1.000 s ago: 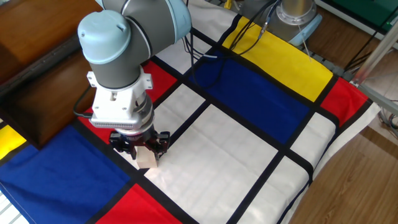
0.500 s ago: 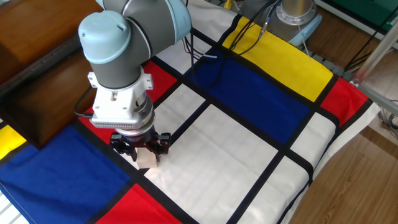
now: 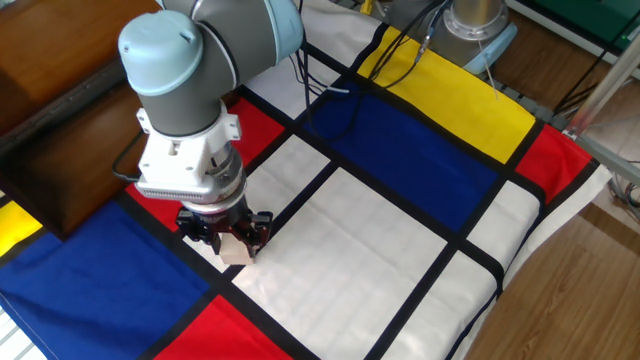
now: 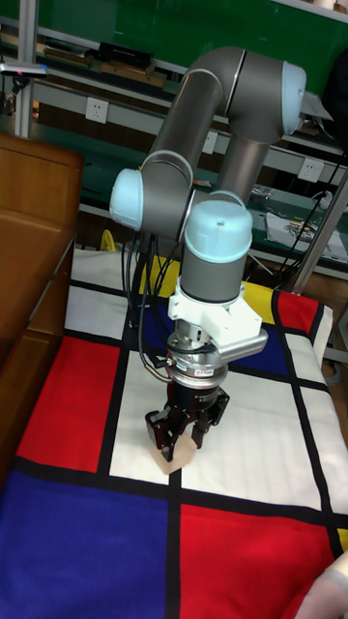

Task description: Put the object on the shelf

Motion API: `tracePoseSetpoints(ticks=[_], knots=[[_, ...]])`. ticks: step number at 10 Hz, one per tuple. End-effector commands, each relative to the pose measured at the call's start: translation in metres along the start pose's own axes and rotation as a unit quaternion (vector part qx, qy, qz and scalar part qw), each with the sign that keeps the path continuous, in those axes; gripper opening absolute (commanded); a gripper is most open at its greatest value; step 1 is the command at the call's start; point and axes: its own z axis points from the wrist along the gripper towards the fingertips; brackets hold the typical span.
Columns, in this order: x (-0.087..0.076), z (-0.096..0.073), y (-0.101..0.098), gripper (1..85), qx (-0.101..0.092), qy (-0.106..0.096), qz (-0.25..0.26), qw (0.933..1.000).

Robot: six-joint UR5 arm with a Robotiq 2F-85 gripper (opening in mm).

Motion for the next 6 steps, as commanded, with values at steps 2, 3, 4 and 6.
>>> tracePoseSetpoints(ticks=[2, 3, 4, 6], knots=[[-0.009, -0.009, -0.009, 1.0, 0.012, -0.013, 0.038, 0.9991], [-0.009, -0.014, -0.012, 1.0, 0.016, -0.008, 0.048, 0.9987], [-0.008, -0.021, -0.013, 1.0, 0.021, -0.002, 0.062, 0.9978], [-0.003, -0.043, -0.014, 1.0, 0.033, 0.021, 0.107, 0.9935]])
